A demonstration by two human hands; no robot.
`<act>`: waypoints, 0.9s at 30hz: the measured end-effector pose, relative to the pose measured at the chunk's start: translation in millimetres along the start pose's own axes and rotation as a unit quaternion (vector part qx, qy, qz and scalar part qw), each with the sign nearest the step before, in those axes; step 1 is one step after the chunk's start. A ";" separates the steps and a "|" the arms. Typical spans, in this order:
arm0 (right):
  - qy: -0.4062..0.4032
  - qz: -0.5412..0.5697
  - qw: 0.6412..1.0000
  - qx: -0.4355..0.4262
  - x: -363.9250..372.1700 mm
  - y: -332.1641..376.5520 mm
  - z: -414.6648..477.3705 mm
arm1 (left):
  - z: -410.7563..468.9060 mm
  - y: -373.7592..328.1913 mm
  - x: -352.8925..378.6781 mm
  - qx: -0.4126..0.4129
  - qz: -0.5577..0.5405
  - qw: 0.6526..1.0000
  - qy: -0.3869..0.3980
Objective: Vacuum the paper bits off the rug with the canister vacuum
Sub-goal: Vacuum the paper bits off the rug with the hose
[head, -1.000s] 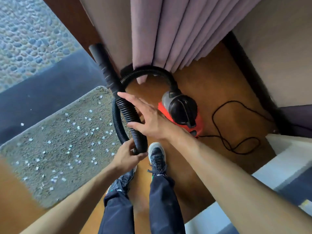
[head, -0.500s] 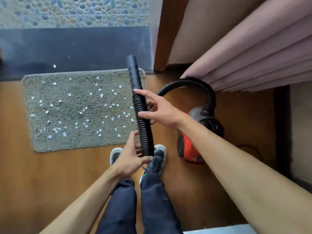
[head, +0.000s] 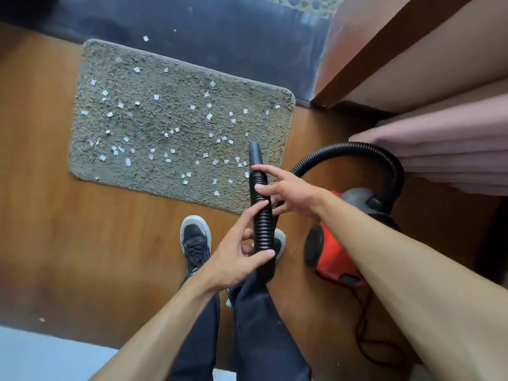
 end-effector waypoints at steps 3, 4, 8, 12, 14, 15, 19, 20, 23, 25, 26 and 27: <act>0.017 -0.017 0.999 0.026 11.0 -14.3 6.6 | 0.3 10.6 -0.3 -0.005 -0.008 1.000 0.014; 0.013 -0.021 0.999 0.029 12.2 -18.1 8.3 | 0.3 14.0 -0.6 -0.011 -0.015 1.000 0.017; -0.018 -0.008 1.000 0.021 12.3 -31.5 16.6 | 2.5 29.5 -3.6 -0.055 -0.033 0.998 0.021; -0.054 0.025 0.998 0.005 9.3 -46.7 27.4 | 8.3 48.8 -5.3 -0.106 -0.068 0.992 0.032; -0.073 0.045 0.996 -0.006 6.7 -55.7 31.5 | 11.9 54.6 -5.3 -0.122 -0.071 0.989 0.036; -0.083 0.057 0.995 -0.011 5.4 -60.2 32.2 | 13.5 56.1 -3.9 -0.129 -0.069 0.988 0.040; -0.176 0.180 0.968 -0.012 -18.0 -93.4 25.3 | 19.1 58.9 6.5 -0.144 -0.066 0.986 0.053; -0.220 0.215 0.952 -0.006 -29.8 -108.9 19.8 | 20.4 59.4 9.9 -0.147 -0.068 0.985 0.056; -0.353 0.245 0.902 0.044 -67.0 -171.4 -8.0 | 23.6 63.3 21.8 -0.163 -0.076 0.982 0.062; -0.424 0.246 0.867 0.088 -88.6 -216.4 -32.7 | 26.4 66.9 29.4 -0.166 -0.075 0.981 0.069; -0.455 0.247 0.848 0.111 -98.4 -238.0 -45.8 | 27.7 69.1 32.1 -0.166 -0.072 0.981 0.072; -0.483 0.245 0.830 0.134 -107.1 -257.2 -59.4 | 28.8 70.6 34.4 -0.166 -0.070 0.981 0.074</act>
Point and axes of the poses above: each hand's wrist, its own z-axis towards the middle knuckle, its own x-axis out of the palm, y = z × x, the point moved 9 cm from there along z, towards the middle knuckle, and after that the axes turned 10 degrees about z, right-handed, at the moved point
